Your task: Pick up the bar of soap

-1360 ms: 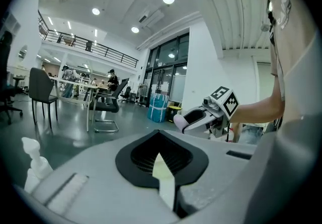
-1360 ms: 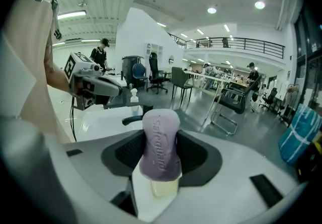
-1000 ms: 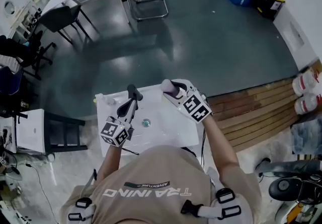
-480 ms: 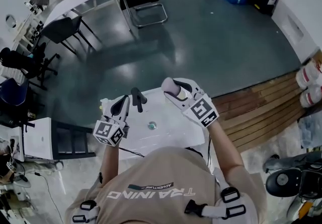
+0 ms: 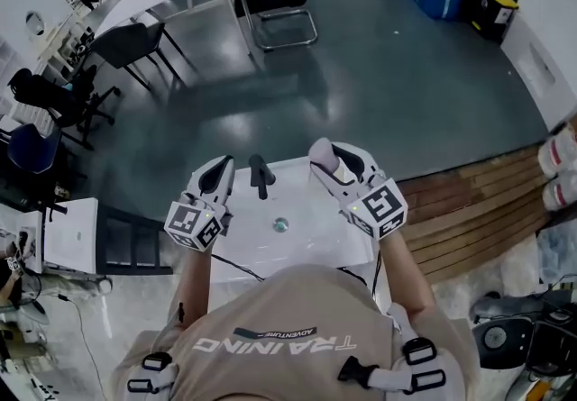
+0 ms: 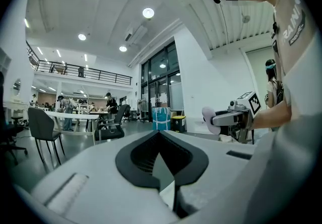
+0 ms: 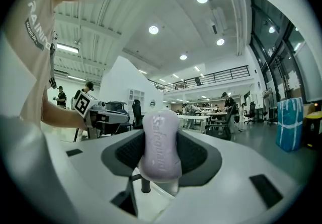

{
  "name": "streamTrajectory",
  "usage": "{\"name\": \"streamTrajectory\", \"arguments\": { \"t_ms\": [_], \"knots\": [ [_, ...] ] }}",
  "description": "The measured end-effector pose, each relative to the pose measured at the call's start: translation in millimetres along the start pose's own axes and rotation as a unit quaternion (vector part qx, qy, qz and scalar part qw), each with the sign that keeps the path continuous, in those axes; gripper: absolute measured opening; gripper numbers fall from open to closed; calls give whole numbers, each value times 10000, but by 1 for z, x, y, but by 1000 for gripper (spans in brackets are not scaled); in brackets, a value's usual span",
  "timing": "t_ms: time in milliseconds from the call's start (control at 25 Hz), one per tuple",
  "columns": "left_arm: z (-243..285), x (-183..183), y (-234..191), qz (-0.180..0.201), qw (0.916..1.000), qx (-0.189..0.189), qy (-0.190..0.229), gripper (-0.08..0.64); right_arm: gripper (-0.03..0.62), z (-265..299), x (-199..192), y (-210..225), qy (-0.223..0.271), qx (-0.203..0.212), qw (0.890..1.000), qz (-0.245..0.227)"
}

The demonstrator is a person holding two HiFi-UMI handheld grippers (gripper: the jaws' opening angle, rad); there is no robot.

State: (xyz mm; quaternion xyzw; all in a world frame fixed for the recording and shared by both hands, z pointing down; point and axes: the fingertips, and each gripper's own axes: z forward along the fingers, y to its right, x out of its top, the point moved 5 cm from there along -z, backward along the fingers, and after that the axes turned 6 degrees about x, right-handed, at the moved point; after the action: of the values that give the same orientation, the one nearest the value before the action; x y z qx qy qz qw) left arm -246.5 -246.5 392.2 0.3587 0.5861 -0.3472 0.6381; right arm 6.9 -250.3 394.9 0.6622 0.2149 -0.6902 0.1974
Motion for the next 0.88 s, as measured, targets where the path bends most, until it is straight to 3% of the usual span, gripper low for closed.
{"name": "streamTrajectory", "arguments": {
  "t_ms": [280,880],
  "knots": [
    [-3,-16,-7,-299,9995,98,-55,-8,198,-1,9,0,301,30,9993,221],
    [7,-14,-8,-304,9995,-11,-9,-8,198,4,12,-1,296,-74,9995,54]
  ]
}}
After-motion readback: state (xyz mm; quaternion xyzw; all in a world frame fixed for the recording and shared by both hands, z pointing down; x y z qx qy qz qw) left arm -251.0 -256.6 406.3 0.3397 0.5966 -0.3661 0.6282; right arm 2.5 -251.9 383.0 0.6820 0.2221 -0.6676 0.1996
